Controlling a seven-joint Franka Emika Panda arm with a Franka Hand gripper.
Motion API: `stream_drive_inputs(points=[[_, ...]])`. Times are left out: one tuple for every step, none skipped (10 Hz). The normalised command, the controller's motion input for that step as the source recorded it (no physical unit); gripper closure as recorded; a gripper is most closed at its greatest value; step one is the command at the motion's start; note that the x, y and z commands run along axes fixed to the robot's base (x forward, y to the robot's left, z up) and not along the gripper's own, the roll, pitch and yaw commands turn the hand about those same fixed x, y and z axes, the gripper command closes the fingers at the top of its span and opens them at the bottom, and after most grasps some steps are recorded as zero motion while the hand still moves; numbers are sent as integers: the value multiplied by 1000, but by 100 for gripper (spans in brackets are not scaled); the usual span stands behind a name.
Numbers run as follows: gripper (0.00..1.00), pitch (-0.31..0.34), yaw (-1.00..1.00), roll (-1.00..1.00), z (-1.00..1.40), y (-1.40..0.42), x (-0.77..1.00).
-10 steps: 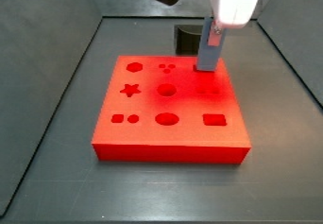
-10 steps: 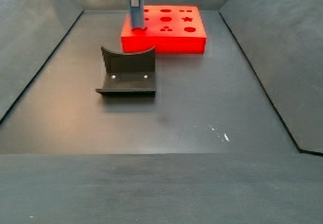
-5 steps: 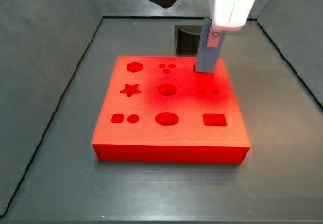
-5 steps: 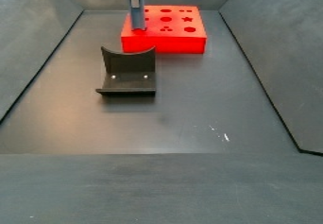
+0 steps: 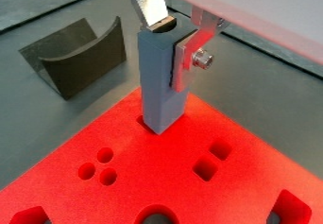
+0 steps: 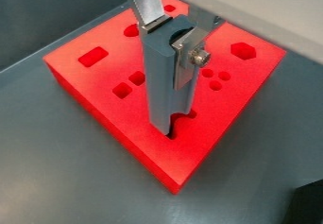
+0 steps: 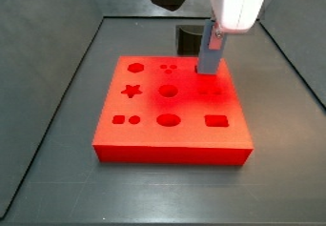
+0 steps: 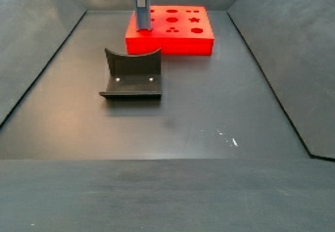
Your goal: Insert the arch object.
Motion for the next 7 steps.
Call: stream_drive_inputs(points=[[100,-73,226,-140,-191,169,0],[100,-81,209,-121,-209,146,-31],[100,-97,123,-100,-269,49,-123],[100,-113,49,-94,-300,0,-206],[100,-107,0,-74,-309,-51,-140],[100,-84,0,-53,-280,-97,-80],[100,-73,0,-30,-300,-71,0]])
